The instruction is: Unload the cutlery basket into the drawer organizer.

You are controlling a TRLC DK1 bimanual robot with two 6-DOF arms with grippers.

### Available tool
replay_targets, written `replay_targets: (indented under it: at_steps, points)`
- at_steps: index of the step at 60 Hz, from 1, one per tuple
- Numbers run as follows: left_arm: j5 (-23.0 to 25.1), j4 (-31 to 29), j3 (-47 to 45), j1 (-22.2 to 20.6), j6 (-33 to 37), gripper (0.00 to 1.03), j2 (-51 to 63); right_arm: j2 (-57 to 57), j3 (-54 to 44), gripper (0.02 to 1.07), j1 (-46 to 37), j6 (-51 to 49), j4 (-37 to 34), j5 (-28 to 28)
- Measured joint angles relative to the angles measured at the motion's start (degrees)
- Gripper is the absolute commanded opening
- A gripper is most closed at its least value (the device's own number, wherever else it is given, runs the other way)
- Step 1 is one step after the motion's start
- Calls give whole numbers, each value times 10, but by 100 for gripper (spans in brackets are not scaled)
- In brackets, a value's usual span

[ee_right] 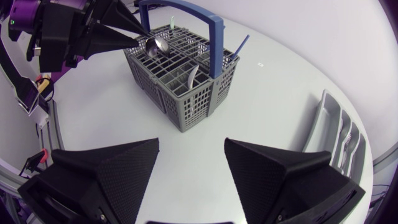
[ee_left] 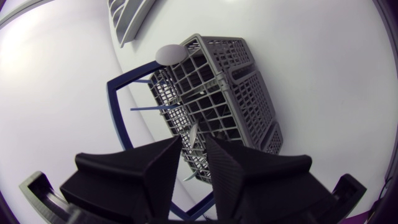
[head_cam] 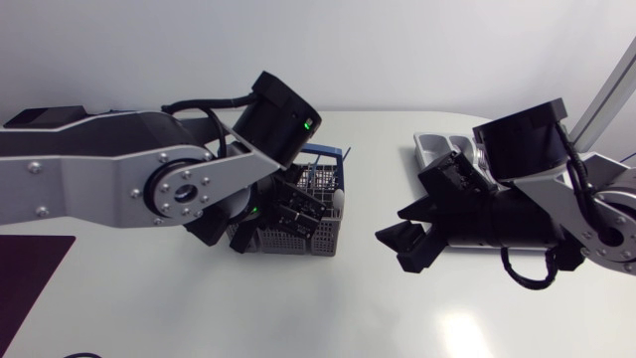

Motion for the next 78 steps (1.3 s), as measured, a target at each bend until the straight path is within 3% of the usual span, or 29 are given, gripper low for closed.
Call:
replay_targets:
  at_steps: [49,78]
  points:
    - [-16,-19,44,12,-15,38,78,0,0,78,0,0,0,0]
    - [-56,0,46,16,-15,25,97,0,0,78,0,0,2,0]
